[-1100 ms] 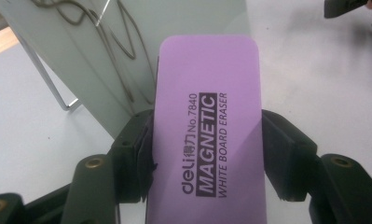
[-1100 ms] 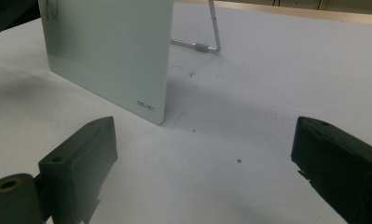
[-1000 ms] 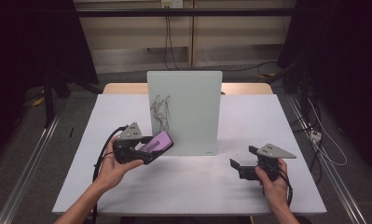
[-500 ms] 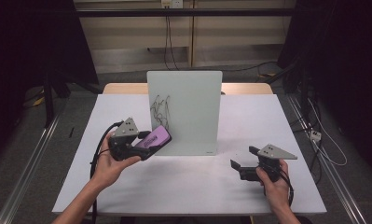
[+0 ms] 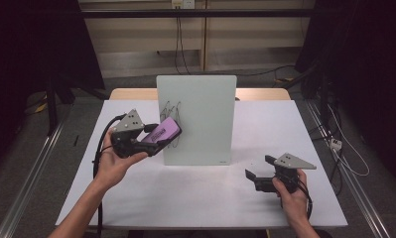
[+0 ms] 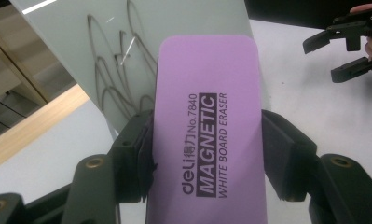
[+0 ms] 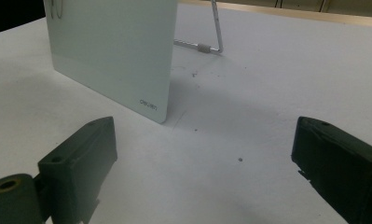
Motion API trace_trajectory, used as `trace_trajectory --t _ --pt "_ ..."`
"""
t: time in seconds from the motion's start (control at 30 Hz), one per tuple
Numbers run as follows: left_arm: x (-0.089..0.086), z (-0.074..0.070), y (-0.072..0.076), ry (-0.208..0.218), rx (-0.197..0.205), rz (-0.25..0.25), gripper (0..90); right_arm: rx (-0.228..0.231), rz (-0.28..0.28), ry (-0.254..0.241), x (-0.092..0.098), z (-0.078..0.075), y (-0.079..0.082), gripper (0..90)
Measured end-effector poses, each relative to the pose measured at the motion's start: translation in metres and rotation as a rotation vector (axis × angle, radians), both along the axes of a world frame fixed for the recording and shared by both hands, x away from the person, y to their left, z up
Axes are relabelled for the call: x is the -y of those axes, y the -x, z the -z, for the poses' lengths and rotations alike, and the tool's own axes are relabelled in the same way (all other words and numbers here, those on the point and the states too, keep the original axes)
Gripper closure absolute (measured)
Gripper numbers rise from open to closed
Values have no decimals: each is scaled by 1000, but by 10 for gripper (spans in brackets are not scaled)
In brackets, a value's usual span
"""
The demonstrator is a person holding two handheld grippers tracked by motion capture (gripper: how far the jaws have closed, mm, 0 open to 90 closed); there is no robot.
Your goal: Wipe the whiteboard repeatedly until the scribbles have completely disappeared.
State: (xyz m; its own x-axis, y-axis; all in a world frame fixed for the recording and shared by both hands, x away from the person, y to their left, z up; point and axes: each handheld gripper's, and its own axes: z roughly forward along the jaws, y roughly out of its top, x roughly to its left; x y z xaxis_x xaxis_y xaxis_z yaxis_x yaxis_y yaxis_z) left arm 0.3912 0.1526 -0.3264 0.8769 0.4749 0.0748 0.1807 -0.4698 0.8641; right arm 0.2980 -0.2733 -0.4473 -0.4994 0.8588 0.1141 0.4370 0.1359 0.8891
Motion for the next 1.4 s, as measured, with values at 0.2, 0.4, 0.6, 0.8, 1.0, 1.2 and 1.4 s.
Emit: trace_trajectory --t 0.2,0.4,0.6,0.8,1.0,1.2,1.4 --pt "4 -7 -5 -13 21 -1 407 0 0 0 0 0 0 67" --pt "7 -16 -11 -26 42 0 407 -1 0 -1 0 0 0 67" --pt "8 -25 -17 -6 60 -8 407 -1 -1 -4 0 0 -1 67" --pt "9 -33 -25 -12 69 -6 407 -1 -3 -3 0 0 0 67" --pt "6 -44 -35 -8 76 -7 407 -1 -4 -2 0 0 -1 67" --pt "6 -46 -40 -9 93 -6 407 -3 -3 -4 1 0 -1 67" --pt "9 -52 -45 -2 109 -19 407 -2 -5 -5 0 0 -1 67"
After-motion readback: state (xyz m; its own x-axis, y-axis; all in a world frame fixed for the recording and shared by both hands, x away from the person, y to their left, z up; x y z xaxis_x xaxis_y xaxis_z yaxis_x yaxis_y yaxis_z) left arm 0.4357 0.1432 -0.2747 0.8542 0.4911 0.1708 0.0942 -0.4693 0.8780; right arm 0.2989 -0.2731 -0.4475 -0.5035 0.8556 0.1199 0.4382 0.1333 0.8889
